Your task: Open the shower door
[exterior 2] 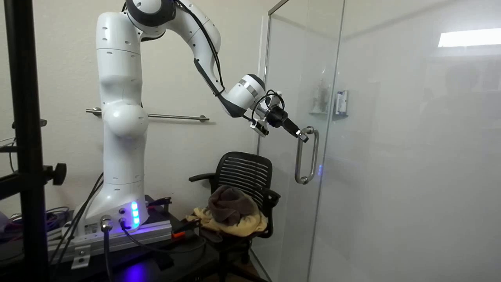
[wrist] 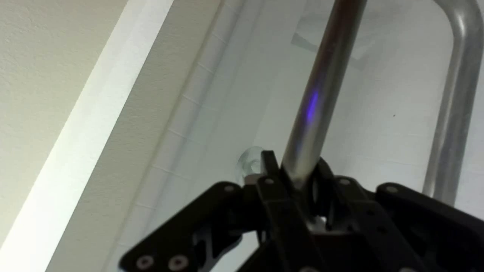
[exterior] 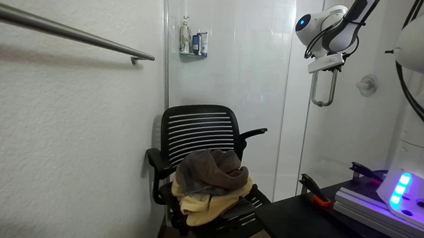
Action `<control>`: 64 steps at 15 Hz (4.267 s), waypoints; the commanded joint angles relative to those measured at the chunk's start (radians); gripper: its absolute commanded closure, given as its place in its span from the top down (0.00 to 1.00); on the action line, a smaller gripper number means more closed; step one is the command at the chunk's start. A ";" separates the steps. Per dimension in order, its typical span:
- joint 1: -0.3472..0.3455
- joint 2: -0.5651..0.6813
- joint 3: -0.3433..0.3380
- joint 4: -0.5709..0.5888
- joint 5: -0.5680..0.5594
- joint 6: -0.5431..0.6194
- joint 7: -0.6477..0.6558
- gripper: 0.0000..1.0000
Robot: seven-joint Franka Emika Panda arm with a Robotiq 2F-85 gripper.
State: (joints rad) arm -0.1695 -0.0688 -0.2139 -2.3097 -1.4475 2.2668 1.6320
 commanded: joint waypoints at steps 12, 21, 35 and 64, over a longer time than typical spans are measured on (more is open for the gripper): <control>-0.040 -0.077 -0.063 -0.094 0.221 0.283 -0.484 0.36; -0.098 -0.042 -0.137 -0.072 -0.100 0.565 -0.312 0.06; -0.086 -0.115 -0.159 -0.100 -0.769 0.471 0.436 0.06; -0.090 -0.440 -0.372 -0.368 -1.159 0.427 0.611 0.05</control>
State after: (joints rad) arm -0.2328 -0.3801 -0.5051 -2.6881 -2.6061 2.7316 2.3526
